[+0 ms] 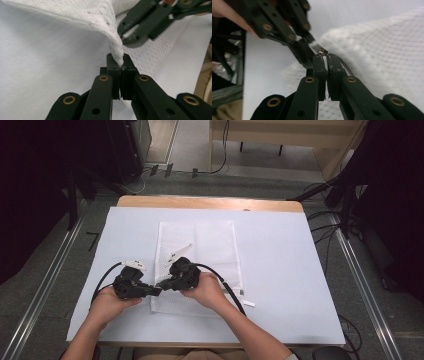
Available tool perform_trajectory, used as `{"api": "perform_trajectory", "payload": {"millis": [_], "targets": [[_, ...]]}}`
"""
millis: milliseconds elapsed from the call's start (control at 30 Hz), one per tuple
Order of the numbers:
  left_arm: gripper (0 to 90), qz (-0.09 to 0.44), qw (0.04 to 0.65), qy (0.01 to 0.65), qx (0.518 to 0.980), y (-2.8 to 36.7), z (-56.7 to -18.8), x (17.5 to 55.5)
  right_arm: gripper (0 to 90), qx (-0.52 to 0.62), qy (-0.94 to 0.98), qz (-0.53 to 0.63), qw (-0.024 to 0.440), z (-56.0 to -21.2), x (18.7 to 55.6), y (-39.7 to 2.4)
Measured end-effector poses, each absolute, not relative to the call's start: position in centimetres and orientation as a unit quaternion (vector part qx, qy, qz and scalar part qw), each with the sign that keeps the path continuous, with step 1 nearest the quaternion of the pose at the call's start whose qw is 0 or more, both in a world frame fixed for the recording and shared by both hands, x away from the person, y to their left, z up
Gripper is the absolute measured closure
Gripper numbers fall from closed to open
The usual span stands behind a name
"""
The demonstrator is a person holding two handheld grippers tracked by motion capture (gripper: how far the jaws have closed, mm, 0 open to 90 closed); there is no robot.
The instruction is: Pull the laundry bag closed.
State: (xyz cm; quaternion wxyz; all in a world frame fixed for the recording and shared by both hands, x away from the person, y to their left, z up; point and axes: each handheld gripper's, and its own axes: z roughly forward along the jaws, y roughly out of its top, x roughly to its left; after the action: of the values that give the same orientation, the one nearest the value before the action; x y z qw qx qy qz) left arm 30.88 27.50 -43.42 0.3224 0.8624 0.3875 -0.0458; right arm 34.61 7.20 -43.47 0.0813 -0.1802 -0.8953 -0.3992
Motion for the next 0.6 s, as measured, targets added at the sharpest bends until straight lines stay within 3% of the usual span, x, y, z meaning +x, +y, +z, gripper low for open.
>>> {"api": "perform_trajectory", "payload": {"millis": [600], "targets": [[88.6, -0.045, 0.340, 0.384, 0.857, 28.0, -43.6, 30.7, 88.7, -0.178, -0.892, -0.408, 0.080, -44.3, 35.0, 5.2]]}}
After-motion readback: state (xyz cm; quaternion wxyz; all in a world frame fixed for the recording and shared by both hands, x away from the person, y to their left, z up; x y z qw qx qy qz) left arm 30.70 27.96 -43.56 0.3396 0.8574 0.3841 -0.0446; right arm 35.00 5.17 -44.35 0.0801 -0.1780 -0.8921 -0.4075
